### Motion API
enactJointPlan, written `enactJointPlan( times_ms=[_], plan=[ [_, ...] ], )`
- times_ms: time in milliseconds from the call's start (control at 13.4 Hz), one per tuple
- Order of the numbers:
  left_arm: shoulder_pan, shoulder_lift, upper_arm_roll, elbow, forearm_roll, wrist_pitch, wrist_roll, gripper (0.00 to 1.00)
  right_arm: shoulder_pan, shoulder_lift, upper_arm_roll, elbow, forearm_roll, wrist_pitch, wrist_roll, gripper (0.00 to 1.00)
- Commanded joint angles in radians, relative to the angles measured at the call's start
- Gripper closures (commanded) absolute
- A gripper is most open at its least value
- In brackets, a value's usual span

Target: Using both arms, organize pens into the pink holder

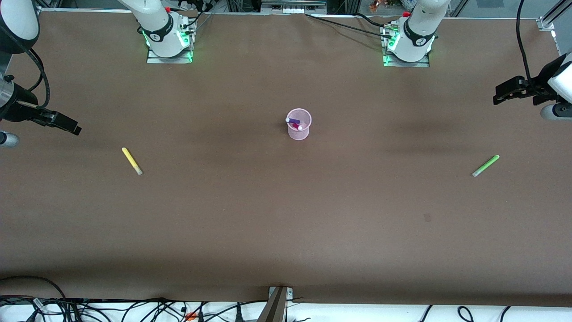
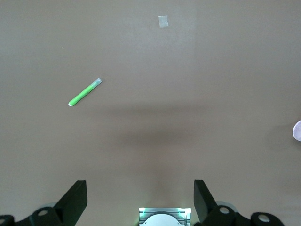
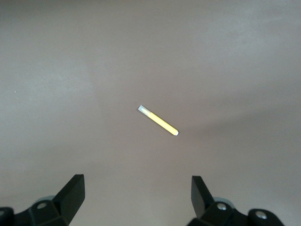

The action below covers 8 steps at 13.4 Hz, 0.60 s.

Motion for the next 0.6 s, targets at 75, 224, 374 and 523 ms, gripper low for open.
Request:
enactJointPlan(
  times_ms=[75, 224, 374, 523],
  plan=[
    [-0.185, -0.031, 0.177, -0.008, -0.036, 0.005, 0.012, 0.00, -0.004, -0.012, -0.008, -0.009, 0.016, 0.002, -0.019, 0.00],
    [-0.371, -0.034, 0.383, -0.010, -0.082, 0.004, 0.002, 0.00, -0.004, -0.009, -0.016, -0.009, 0.016, 0.003, -0.037, 0.00],
    [-0.585, -0.040, 0.617, -0.014, -0.084, -0.002, 0.003, 0.00, -0.004, -0.009, -0.019, -0.009, 0.016, 0.003, -0.039, 0.00],
    [-0.817, -0.072, 0.863, -0.046, -0.099, -0.011, 0.003, 0.00, -0.004, -0.011, -0.021, -0.009, 0.016, 0.003, -0.039, 0.00]
  ],
)
